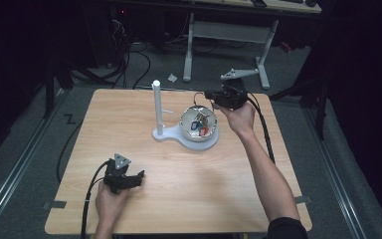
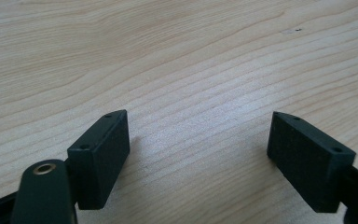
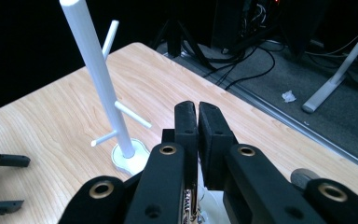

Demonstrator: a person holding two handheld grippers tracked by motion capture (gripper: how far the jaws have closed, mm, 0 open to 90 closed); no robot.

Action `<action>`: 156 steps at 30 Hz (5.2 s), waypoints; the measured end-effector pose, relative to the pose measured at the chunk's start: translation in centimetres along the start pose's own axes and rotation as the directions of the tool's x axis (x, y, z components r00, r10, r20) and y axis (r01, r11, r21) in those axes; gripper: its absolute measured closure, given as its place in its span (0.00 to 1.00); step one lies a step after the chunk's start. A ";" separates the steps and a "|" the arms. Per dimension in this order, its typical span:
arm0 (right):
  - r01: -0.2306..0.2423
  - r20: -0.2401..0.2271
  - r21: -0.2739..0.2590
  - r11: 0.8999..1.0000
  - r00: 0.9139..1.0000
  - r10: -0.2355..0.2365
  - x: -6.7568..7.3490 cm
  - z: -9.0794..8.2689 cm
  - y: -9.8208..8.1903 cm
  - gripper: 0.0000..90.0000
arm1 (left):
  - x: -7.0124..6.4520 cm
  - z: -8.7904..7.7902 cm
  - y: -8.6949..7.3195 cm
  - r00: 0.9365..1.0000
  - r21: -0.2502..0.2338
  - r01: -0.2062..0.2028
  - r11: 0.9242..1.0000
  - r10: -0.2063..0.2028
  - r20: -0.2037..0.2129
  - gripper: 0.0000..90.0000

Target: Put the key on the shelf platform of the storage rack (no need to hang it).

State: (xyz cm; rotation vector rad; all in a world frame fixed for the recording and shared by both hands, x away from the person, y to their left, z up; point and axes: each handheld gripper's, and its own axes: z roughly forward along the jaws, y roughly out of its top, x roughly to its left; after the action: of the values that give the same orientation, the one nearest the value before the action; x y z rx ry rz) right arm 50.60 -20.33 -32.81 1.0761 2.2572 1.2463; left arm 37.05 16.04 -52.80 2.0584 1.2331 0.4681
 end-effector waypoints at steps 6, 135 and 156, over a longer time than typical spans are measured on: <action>-0.003 -0.010 0.012 1.000 1.000 0.003 0.1 0.8 -0.7 0.97 | 0.0 0.0 0.0 1.000 0.000 0.000 1.000 0.000 0.000 0.24; -0.143 0.090 -0.008 0.990 0.986 0.143 -1.6 -4.4 -9.4 0.56 | 0.0 0.0 0.0 1.000 0.000 -0.003 1.000 0.003 0.000 0.24; -0.146 0.140 -0.050 0.988 0.979 0.151 -1.0 -9.6 -11.6 0.56 | 0.0 0.0 0.0 1.000 0.001 -0.003 1.000 0.003 0.000 0.24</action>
State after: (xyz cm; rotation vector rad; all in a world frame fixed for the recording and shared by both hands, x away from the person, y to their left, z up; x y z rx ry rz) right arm 40.12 -30.30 -37.19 1.2965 2.0692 1.2228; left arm 37.05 16.03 -52.79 2.0611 1.2310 0.4691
